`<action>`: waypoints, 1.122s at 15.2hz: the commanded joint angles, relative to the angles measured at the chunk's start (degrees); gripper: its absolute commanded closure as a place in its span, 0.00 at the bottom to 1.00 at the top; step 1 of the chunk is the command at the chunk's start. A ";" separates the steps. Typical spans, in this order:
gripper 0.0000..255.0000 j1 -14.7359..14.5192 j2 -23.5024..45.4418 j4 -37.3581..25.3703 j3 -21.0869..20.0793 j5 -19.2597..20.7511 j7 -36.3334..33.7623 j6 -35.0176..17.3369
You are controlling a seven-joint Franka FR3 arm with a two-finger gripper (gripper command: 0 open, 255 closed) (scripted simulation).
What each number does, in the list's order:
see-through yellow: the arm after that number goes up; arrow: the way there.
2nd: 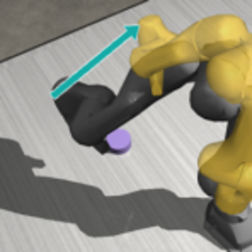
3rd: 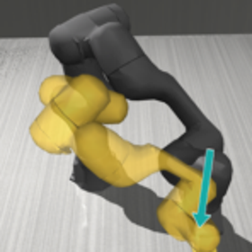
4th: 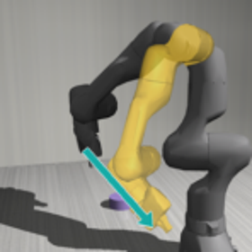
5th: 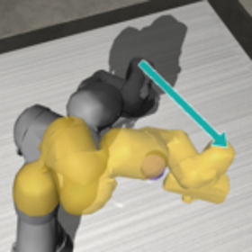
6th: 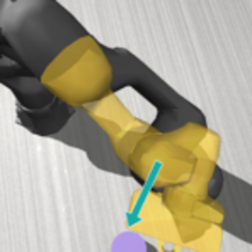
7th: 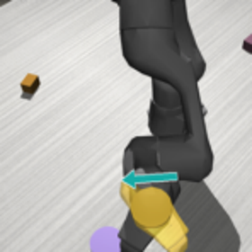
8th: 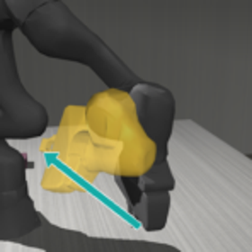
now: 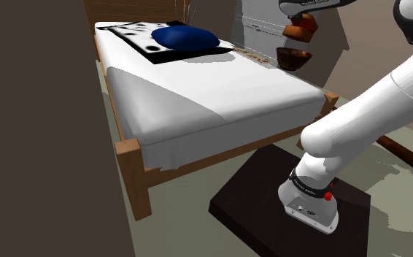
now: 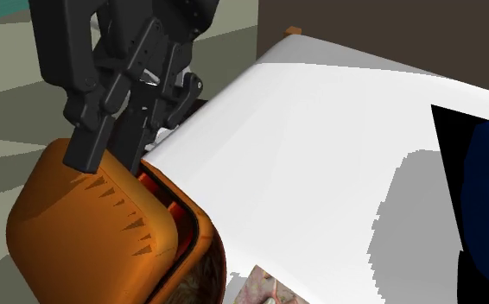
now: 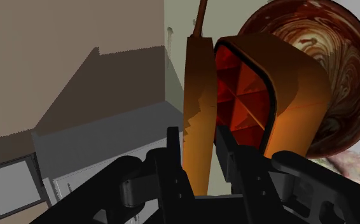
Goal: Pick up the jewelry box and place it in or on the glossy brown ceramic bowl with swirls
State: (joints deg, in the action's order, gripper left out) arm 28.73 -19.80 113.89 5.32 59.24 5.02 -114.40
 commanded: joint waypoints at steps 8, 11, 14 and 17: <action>1.00 0.52 -0.55 6.39 0.17 2.57 -5.36 -3.50; 1.00 0.73 -0.50 8.31 0.24 3.52 -7.19 -4.64; 1.00 0.79 -0.47 8.83 0.26 3.79 -7.71 -4.96; 1.00 0.79 -0.47 8.83 0.26 3.79 -7.71 -4.96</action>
State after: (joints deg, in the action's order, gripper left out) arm 29.51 -20.27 122.67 5.58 63.02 -2.68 -119.37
